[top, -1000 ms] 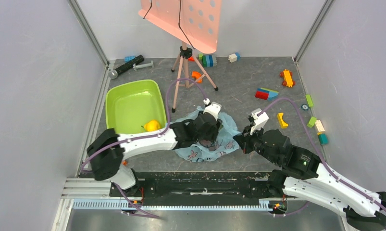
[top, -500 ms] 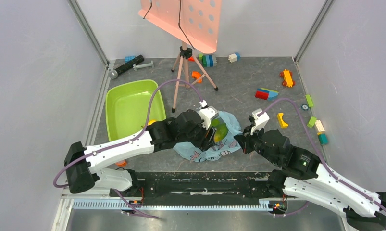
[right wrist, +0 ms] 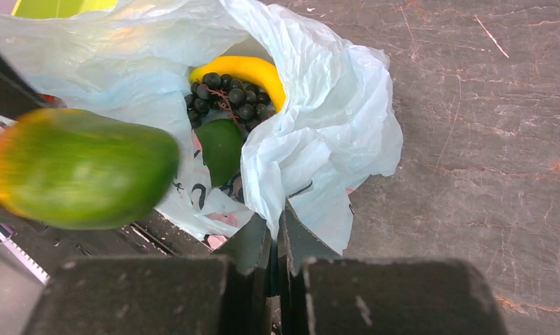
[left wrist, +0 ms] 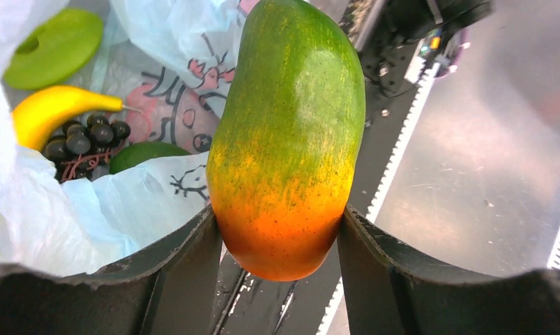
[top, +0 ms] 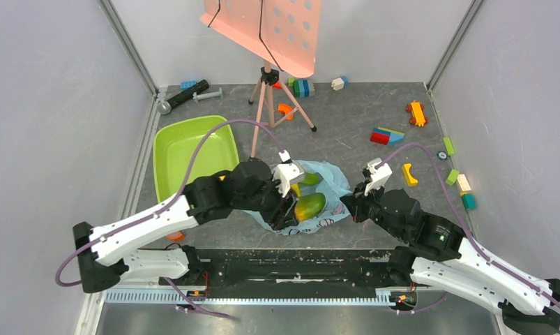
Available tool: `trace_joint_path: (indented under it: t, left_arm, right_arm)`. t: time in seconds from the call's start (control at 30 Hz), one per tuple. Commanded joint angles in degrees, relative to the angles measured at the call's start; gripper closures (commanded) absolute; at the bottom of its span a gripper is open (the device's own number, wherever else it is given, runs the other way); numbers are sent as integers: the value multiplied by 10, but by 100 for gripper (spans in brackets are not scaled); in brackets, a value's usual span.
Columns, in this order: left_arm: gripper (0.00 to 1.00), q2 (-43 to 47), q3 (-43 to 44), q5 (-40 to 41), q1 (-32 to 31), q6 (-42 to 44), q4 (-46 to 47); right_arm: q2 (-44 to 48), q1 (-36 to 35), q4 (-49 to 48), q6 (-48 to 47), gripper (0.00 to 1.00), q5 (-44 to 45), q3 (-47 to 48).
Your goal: Take the fake fruits out of the plastic bag
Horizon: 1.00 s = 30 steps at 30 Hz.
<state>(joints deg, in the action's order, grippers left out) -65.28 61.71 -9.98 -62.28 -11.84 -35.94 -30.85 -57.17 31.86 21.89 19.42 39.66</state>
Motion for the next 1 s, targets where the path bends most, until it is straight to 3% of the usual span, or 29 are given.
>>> trace_joint_path:
  t: [0.0, 0.4, 0.7, 0.97]
  left_arm:
    - [41, 60, 50, -52, 1, 46, -32]
    - [41, 114, 91, 13, 44, 42, -20]
    - [43, 113, 107, 12, 157, 24, 11]
    - [42, 142, 52, 38, 284, -31, 41]
  right_arm:
    - [-3, 0, -16, 11, 100, 11, -3]
    - [-2, 0, -19, 18, 100, 2, -8]
    - [-2, -1, -16, 19, 100, -2, -11]
    - [1, 0, -14, 16, 100, 0, -14]
